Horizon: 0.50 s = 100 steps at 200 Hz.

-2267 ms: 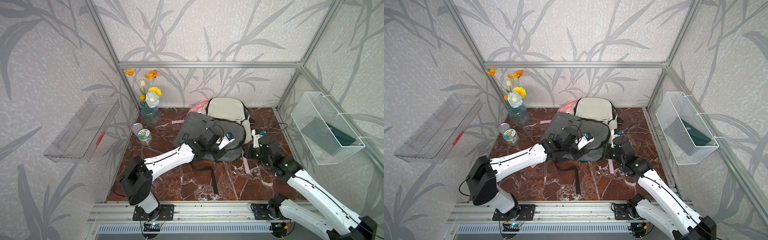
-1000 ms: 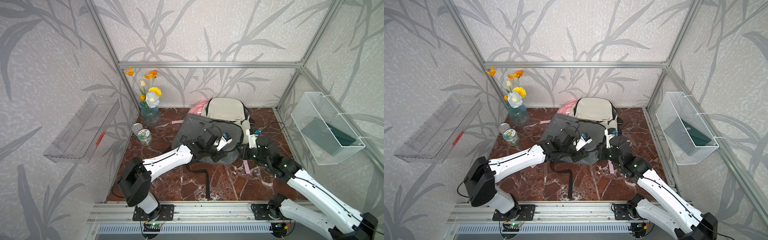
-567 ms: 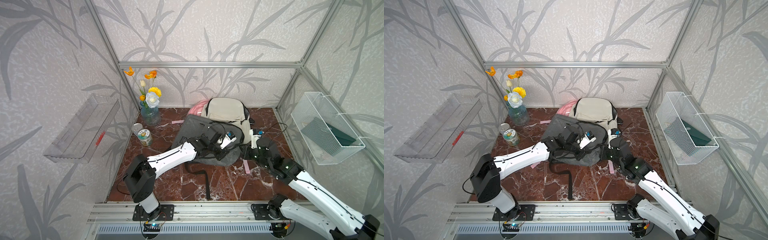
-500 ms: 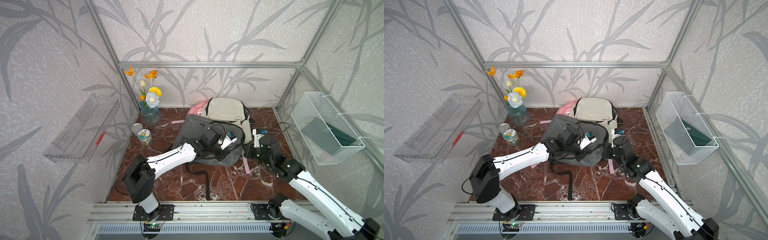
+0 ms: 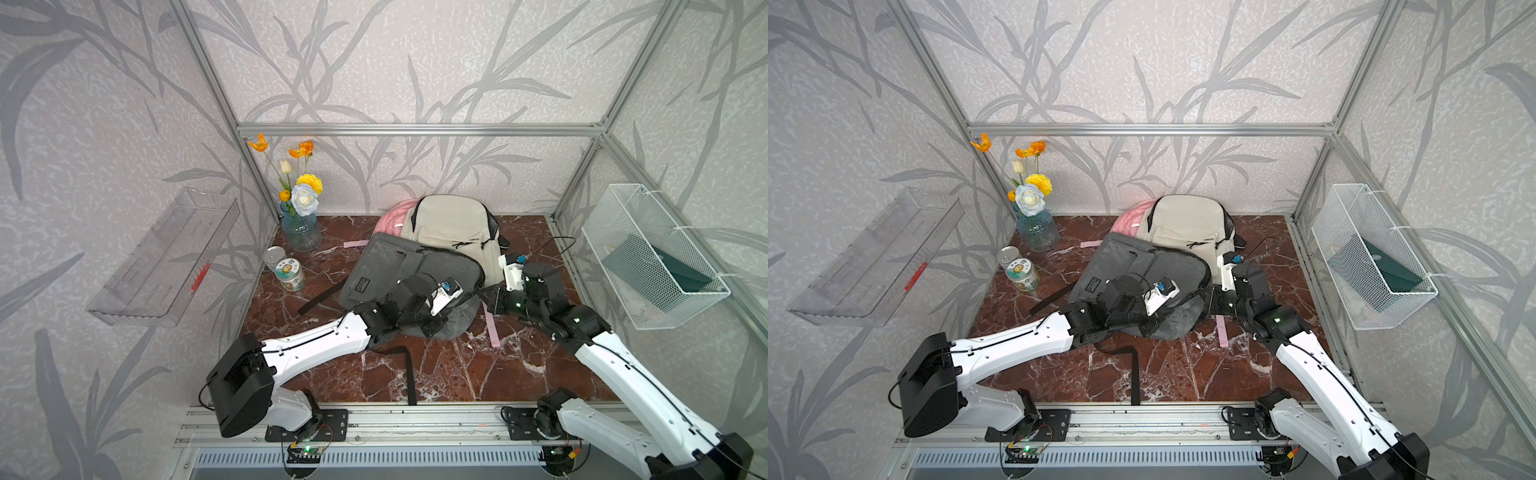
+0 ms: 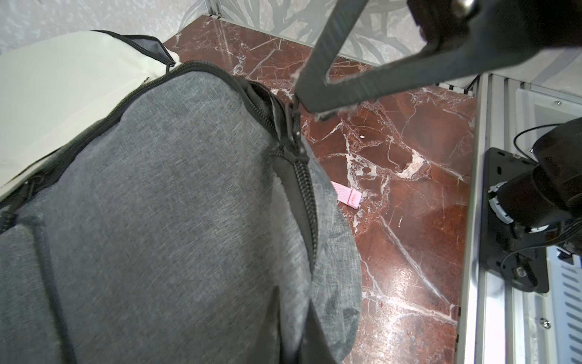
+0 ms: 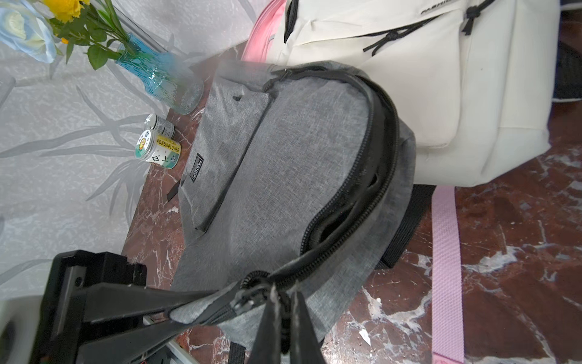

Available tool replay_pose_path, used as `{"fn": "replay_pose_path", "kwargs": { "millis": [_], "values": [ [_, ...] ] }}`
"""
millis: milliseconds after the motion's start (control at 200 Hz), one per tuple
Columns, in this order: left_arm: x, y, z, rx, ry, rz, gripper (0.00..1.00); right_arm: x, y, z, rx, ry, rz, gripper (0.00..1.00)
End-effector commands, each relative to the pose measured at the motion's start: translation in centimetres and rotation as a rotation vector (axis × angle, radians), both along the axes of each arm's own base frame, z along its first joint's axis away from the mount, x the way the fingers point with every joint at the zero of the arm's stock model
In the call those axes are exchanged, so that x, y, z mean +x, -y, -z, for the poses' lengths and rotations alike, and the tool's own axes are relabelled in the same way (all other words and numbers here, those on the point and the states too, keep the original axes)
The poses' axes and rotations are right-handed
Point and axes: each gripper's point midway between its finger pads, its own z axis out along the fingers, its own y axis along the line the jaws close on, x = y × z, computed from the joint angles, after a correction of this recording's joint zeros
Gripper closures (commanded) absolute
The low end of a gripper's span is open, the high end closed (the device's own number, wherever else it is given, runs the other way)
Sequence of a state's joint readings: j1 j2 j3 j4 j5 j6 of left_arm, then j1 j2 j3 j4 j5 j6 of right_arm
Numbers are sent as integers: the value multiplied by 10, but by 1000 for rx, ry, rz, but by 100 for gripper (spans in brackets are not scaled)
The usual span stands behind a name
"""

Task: Zip up the backpack
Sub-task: Zip the zipper on the backpack.

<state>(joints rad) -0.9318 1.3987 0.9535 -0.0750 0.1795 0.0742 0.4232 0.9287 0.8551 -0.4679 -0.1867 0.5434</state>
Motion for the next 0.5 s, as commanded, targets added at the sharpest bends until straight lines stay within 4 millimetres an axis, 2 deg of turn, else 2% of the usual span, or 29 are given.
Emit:
{"fn": "replay_pose_path", "kwargs": {
  "millis": [0, 75, 135, 275, 350, 425, 495],
  "values": [
    [-10, -17, 22, 78, -80, -15, 73, 10, 4, -32, -54, 184, 56, 100],
    [-15, -5, 15, 54, -113, 34, 64, -6, -21, -39, -63, 231, -29, 100],
    [-16, 5, 11, 37, -147, 61, 57, -14, -29, -40, -62, 246, -56, 100],
    [-10, 21, -6, -17, -176, 59, 54, -21, -29, -28, -31, 204, -42, 100],
    [-4, 25, -16, -71, -153, 35, 47, -26, -25, -21, -17, 186, -24, 100],
    [-2, 30, -20, -114, -143, 36, 48, -31, -20, -17, 0, 179, -9, 100],
    [-4, 36, -13, -112, -167, 57, 57, -38, -13, -11, -2, 169, 12, 100]
  ]
}}
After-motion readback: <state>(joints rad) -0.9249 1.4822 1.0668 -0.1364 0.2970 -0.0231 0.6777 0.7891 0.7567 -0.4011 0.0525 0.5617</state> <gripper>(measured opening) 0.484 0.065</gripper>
